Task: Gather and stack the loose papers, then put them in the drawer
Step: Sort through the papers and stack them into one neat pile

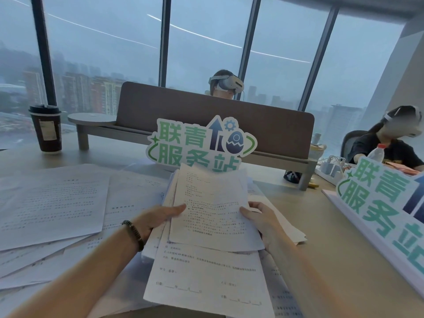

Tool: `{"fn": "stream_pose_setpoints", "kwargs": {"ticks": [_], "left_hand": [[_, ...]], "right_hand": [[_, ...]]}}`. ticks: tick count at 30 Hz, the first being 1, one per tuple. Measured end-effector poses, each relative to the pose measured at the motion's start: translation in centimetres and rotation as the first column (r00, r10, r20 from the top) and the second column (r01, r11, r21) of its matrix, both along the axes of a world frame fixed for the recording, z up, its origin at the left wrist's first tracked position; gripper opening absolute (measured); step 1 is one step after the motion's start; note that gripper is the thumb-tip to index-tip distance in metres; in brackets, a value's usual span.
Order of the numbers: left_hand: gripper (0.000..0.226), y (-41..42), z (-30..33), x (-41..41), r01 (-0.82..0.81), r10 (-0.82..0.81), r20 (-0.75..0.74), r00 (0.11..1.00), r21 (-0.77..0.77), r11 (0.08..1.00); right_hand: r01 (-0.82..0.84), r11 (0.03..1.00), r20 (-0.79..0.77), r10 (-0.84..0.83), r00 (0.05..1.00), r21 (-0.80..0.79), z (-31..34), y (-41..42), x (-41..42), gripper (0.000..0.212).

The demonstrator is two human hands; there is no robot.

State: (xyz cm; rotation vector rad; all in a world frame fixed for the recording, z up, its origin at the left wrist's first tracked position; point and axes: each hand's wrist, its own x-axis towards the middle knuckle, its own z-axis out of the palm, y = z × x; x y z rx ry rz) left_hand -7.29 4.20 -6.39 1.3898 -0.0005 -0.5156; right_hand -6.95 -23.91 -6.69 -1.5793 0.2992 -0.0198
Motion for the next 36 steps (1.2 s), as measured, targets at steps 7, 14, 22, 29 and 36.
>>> {"fn": "stream_pose_setpoints", "kwargs": {"ticks": [7,14,22,29,36], "left_hand": [[0.040,-0.2,0.3,-0.5,0.044,-0.045,-0.012,0.999,-0.070,0.997],[0.035,0.3,-0.3,-0.2,0.054,-0.054,-0.016,0.998,-0.043,0.998],[0.033,0.6,-1.1,1.1,-0.111,0.110,-0.027,0.994,-0.030,0.993],[0.028,0.5,-1.2,1.3,-0.234,0.233,-0.033,0.972,-0.049,0.971],[0.044,0.4,-1.2,1.1,-0.320,0.322,-0.010,0.947,-0.143,0.937]], "right_hand": [[0.084,0.996,0.003,-0.084,0.996,-0.022,0.0,0.0,0.0,0.009],[0.163,0.986,-0.012,-0.163,0.987,0.037,-0.2,-1.2,0.2,0.019],[0.197,0.973,0.008,-0.197,0.980,-0.118,0.2,-1.7,-0.8,0.016],[0.107,0.977,-0.026,-0.114,0.993,-0.187,1.6,-1.4,-1.8,0.019],[-0.073,0.958,-0.050,0.062,0.997,-0.277,0.8,0.6,-1.8,0.024]]}}
